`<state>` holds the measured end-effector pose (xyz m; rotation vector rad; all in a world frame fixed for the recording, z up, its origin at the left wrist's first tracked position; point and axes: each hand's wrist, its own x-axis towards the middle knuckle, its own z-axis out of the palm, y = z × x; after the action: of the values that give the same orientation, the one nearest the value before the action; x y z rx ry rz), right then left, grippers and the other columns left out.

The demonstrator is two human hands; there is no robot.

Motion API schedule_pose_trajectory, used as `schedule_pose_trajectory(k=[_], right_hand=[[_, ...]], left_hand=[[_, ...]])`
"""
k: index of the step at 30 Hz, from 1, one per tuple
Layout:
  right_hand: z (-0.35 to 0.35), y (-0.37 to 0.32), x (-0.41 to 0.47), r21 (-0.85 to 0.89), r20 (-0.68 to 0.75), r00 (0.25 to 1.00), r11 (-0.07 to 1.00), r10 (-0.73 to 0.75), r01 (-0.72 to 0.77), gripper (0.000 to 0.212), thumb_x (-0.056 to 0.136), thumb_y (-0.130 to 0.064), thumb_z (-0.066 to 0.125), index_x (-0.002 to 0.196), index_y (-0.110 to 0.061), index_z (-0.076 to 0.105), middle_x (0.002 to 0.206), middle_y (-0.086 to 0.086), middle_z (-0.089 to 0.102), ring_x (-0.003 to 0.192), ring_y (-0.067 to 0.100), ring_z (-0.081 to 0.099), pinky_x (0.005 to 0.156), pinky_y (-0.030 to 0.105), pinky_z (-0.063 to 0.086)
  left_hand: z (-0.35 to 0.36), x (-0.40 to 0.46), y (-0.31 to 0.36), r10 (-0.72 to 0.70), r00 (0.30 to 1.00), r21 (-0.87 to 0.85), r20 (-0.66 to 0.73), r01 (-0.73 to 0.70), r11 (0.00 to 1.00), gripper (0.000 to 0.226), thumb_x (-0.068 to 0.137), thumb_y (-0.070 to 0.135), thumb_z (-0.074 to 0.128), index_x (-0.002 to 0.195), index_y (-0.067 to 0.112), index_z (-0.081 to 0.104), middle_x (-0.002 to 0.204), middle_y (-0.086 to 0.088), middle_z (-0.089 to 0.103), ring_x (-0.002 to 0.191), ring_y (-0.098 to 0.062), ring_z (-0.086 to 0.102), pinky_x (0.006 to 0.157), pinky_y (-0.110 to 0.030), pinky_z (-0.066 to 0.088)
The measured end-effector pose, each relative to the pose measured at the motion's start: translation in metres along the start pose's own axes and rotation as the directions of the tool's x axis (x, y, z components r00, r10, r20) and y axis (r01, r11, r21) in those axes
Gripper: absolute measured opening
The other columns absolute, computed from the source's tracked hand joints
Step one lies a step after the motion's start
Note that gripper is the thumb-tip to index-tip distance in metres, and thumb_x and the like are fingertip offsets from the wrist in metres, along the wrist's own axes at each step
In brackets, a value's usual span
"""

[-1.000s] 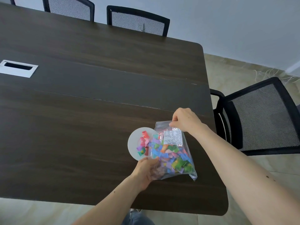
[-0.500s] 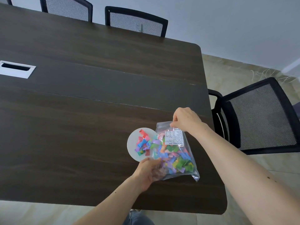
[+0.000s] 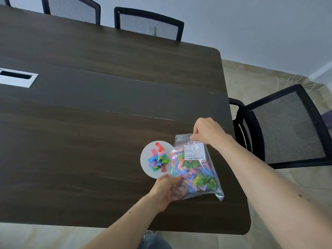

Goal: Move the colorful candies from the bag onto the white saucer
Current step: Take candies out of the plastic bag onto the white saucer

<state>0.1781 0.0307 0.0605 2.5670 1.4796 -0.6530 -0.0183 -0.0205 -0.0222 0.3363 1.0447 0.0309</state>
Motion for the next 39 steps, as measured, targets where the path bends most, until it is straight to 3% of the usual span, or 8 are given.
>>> schedule_pose_trajectory(k=[6,11,15,19,27,30,34,39], right_hand=[[-0.006,0.004,-0.001,0.024,-0.022,1.0,1.0,-0.007,0.008,0.016,0.085,-0.026,0.072,0.085,-0.01,0.073,0.073,0.003,0.063,0.065,0.016,0.062,0.052,0.021,0.04],[-0.004,0.003,-0.002,0.021,0.001,1.0,0.999,-0.026,0.026,0.015,0.084,-0.024,0.073,0.079,-0.01,0.071,0.074,0.004,0.065,0.067,0.018,0.063,0.055,0.024,0.043],[-0.001,0.002,-0.002,0.015,0.013,1.0,1.0,-0.027,0.027,0.016,0.085,-0.024,0.072,0.081,-0.009,0.071,0.075,0.005,0.065,0.069,0.019,0.065,0.055,0.024,0.043],[-0.005,0.002,-0.003,0.019,0.011,1.0,0.999,-0.029,0.029,0.014,0.085,-0.022,0.073,0.081,-0.009,0.072,0.073,0.003,0.063,0.065,0.018,0.061,0.047,0.021,0.034],[-0.004,0.002,-0.003,0.01,-0.003,0.999,0.999,-0.039,0.039,0.015,0.084,-0.023,0.073,0.084,-0.008,0.073,0.078,0.006,0.067,0.068,0.019,0.064,0.052,0.023,0.04],[-0.006,0.004,-0.003,0.009,-0.009,0.999,0.999,-0.05,0.05,0.014,0.084,-0.021,0.073,0.084,-0.007,0.074,0.076,0.006,0.067,0.069,0.019,0.065,0.056,0.026,0.044],[-0.007,0.007,-0.004,0.003,-0.008,0.998,0.998,-0.055,0.055,0.014,0.083,-0.021,0.074,0.082,-0.008,0.074,0.079,0.007,0.07,0.067,0.018,0.065,0.055,0.025,0.044],[-0.008,0.013,-0.005,0.025,-0.011,0.998,0.998,-0.057,0.057,0.014,0.083,-0.022,0.074,0.081,-0.008,0.075,0.073,0.003,0.066,0.063,0.015,0.063,0.053,0.023,0.044]], left_hand=[[0.006,0.0,-0.004,0.044,0.999,0.031,0.011,-0.044,0.999,0.018,0.092,0.009,0.065,0.105,0.007,0.054,0.109,-0.017,0.073,0.089,-0.029,0.075,0.076,-0.042,0.063],[0.002,0.001,-0.01,0.091,0.995,0.056,-0.035,-0.089,0.994,0.03,0.093,0.01,0.065,0.12,0.003,0.055,0.117,-0.017,0.072,0.103,-0.032,0.073,0.087,-0.047,0.061],[0.0,0.001,-0.009,0.081,0.996,0.074,-0.034,-0.079,0.994,0.028,0.093,0.009,0.064,0.118,0.003,0.055,0.116,-0.019,0.072,0.096,-0.031,0.074,0.084,-0.045,0.061],[0.0,0.001,-0.01,0.073,0.997,0.069,-0.022,-0.071,0.995,0.03,0.093,0.009,0.064,0.12,0.002,0.054,0.119,-0.022,0.071,0.091,-0.03,0.074,0.083,-0.045,0.06],[-0.001,0.002,-0.01,0.052,0.999,0.097,0.015,-0.053,0.994,0.03,0.092,0.009,0.065,0.12,0.003,0.057,0.107,-0.017,0.076,0.083,-0.027,0.077,0.08,-0.043,0.062],[0.001,0.001,-0.012,0.067,0.997,0.094,0.048,-0.071,0.993,0.028,0.094,0.01,0.063,0.121,0.002,0.061,0.114,-0.017,0.076,0.105,-0.033,0.073,0.097,-0.048,0.054],[0.007,-0.002,-0.014,0.095,0.993,0.106,0.072,-0.103,0.989,0.014,0.095,0.006,0.06,0.107,0.005,0.067,0.107,-0.015,0.076,0.1,-0.03,0.073,0.095,-0.045,0.054],[0.007,-0.006,-0.015,0.119,0.992,0.144,0.045,-0.124,0.982,0.007,0.094,0.006,0.061,0.091,0.007,0.067,0.092,-0.012,0.074,0.091,-0.027,0.069,0.078,-0.035,0.056]])
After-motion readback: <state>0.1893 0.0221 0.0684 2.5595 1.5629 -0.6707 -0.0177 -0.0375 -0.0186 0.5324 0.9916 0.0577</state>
